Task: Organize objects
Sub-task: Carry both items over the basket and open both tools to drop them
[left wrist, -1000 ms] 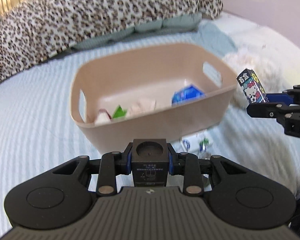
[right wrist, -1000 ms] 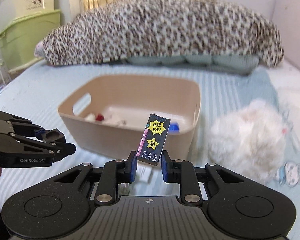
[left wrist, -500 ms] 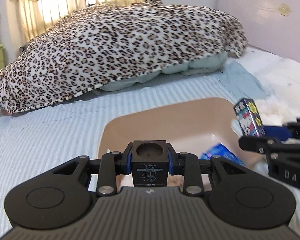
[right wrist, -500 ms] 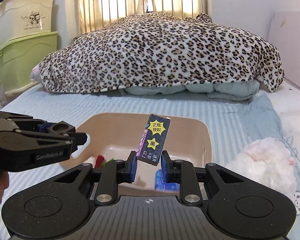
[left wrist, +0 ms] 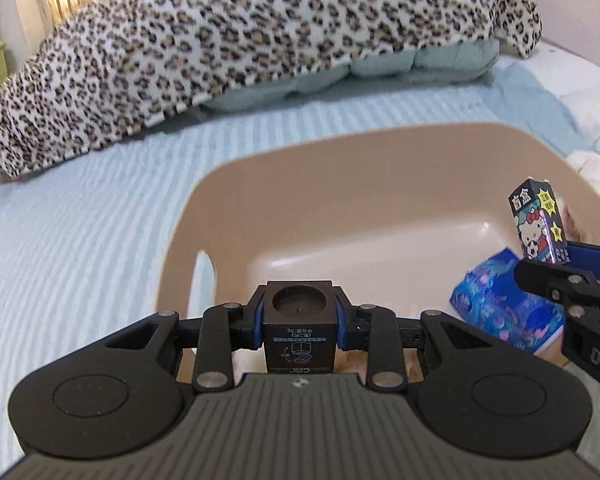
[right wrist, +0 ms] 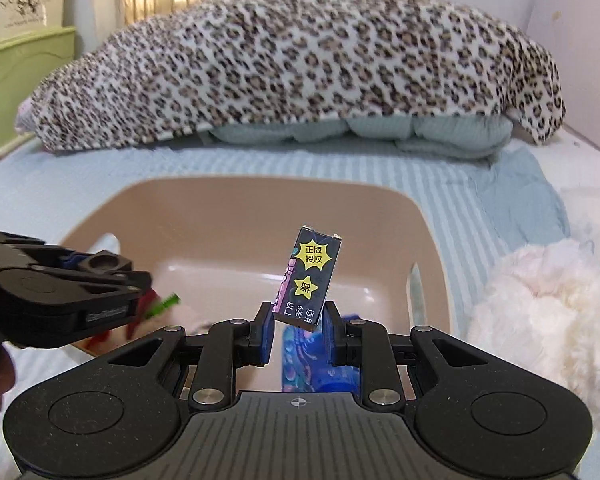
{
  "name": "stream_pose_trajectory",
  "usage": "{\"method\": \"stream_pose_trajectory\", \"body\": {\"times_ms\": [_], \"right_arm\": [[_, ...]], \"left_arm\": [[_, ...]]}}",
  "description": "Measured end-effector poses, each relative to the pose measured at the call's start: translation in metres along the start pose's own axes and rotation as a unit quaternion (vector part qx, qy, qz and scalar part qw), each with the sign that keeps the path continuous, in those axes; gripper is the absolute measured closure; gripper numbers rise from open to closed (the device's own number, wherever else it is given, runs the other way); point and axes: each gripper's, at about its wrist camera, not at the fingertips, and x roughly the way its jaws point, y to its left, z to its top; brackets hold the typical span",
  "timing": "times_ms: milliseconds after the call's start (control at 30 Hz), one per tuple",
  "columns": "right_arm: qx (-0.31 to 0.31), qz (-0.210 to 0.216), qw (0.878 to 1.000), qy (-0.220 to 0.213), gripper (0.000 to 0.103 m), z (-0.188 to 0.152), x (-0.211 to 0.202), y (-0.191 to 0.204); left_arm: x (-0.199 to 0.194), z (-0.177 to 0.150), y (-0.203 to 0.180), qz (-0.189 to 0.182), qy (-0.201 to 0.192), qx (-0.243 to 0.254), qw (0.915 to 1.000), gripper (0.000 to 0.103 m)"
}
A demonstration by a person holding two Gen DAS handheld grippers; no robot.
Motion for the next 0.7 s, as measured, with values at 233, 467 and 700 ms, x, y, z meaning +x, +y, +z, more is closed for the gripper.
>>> {"method": "stream_pose_trajectory", "body": {"times_ms": [233,467,700], "right_arm": [[0.011,-0.001,1.000,0.000,0.055,-0.001,-0.007,-0.003],[0.004,0.014,1.000,-0.012,0.024,0.002,-0.048,-0.004],[-0.015,0.025,0.999,0.018,0.014,-0.011,-0.077,-0.015]], "left_arm": [[-0.015,0.003,0.001,-0.015,0.009,-0.006,0.9998,0.041],[-0.054,0.005,-0.002,-0.005,-0.014,-0.012,0.9998,0.027],[-0.072,-0.013,-0.002,-0.009,-0.001,-0.021,0.9997,0.020]]}}
